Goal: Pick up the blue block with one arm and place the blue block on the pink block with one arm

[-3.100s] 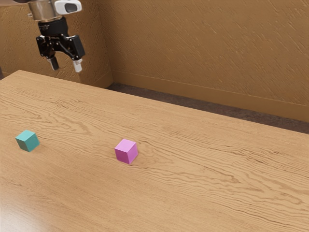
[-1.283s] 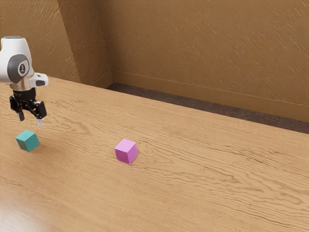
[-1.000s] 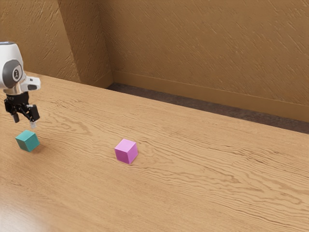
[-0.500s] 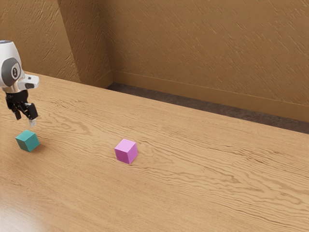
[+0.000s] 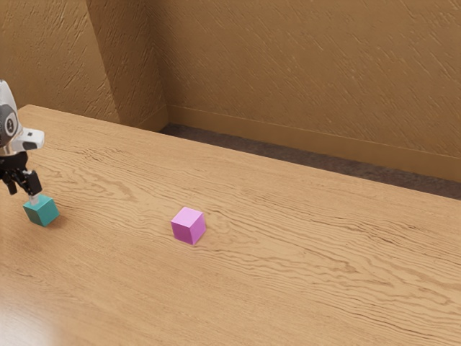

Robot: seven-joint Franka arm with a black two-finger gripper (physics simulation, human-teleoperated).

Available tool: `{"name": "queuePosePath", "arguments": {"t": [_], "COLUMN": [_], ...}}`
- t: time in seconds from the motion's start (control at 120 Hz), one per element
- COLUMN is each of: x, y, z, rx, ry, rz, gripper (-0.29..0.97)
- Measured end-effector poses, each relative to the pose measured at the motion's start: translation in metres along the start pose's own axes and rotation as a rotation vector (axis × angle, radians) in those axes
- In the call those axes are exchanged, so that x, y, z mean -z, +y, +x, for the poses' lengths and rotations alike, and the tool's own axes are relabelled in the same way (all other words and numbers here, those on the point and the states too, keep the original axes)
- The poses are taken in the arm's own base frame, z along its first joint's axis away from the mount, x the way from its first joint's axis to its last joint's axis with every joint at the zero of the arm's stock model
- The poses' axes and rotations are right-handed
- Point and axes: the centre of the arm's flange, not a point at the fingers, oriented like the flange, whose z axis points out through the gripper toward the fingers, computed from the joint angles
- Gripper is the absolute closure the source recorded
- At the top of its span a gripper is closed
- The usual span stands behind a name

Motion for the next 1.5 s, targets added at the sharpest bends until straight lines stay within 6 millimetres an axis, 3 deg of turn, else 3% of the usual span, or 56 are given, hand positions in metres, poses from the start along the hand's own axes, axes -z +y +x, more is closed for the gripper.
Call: {"name": "queuePosePath", "arguments": {"t": [0.458,0.917,1.5], "x": [-0.032,-0.059,-0.076], "y": [-0.038,-0.045,-0.045], "z": [0.032,0.029,0.052], "rx": [-0.018,-0.028,-0.069], "ry": [0.007,-0.009,-0.023], "rz": [-0.009,-0.064,-0.078], "gripper": [0.00,0.00,0.00]}}
